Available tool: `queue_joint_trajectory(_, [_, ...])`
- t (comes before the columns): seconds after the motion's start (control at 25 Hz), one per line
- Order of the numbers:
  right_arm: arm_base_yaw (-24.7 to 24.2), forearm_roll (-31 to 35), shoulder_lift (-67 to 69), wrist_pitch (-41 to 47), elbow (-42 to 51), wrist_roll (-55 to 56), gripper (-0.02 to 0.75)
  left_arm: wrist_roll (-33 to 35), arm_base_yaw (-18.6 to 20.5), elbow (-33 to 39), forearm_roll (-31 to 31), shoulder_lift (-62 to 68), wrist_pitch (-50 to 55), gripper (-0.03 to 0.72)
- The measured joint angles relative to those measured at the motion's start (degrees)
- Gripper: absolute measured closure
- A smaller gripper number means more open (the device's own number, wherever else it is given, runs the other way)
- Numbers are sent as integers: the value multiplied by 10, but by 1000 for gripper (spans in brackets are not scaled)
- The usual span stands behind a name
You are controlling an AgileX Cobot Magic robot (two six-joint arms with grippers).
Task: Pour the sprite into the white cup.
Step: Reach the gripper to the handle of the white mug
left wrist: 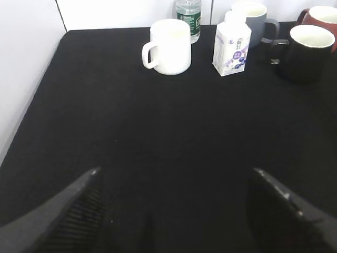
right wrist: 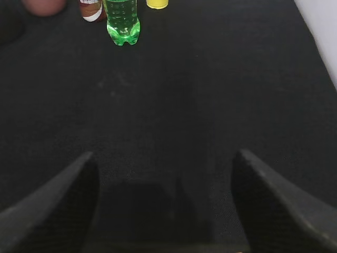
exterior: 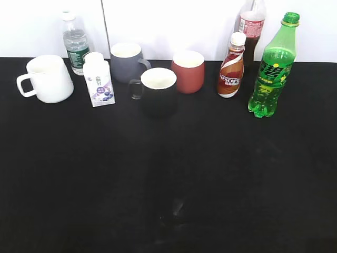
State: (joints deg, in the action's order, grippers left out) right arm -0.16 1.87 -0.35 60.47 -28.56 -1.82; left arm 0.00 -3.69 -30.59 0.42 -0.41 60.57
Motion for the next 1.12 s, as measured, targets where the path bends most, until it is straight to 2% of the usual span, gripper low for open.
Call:
queue_joint_trajectory(0.2, [0, 0, 0, 0, 0, 0, 152, 0, 0, 0, 0, 0, 0, 68])
queue_joint_trajectory(0.24, [0, 0, 0, 0, 0, 0, 152, 0, 0, 0, 0, 0, 0, 85])
queue_joint_trajectory(0.32, [0, 0, 0, 0, 0, 0, 152, 0, 0, -4, -9, 0, -9, 185])
queue_joint_trajectory(0.36, [0, 0, 0, 0, 0, 0, 152, 0, 0, -10, -10, 1, -50, 200])
queue_joint_trajectory(0.44, [0, 0, 0, 0, 0, 0, 152, 0, 0, -8, 17, 36, -201, 204])
queue_joint_trajectory(0.48, [0, 0, 0, 0, 0, 0, 152, 0, 0, 8, 55, 71, -286, 204])
queue_joint_trajectory(0.56, [0, 0, 0, 0, 0, 0, 152, 0, 0, 72, 85, 179, -480, 204])
queue_joint_trajectory(0.6, [0, 0, 0, 0, 0, 0, 152, 0, 0, 89, 82, 213, -539, 204])
queue_joint_trajectory(0.64, [0, 0, 0, 0, 0, 0, 152, 0, 0, 143, 43, 325, -708, 204])
queue_joint_trajectory(0.68, [0, 0, 0, 0, 0, 0, 152, 0, 0, 163, 18, 413, -819, 204])
queue_joint_trajectory(0.84, [0, 0, 0, 0, 0, 0, 153, 0, 0, 167, -34, 781, -1157, 205])
queue_joint_trajectory(0.96, [0, 0, 0, 0, 0, 0, 153, 0, 2, 112, -37, 997, -1257, 205])
queue_joint_trajectory(1.04, [0, 0, 0, 0, 0, 0, 152, 0, 8, 58, -37, 1070, -1259, 205])
queue_joint_trajectory(1.12, [0, 0, 0, 0, 0, 0, 152, 0, 42, 18, -34, 1107, -1258, 205])
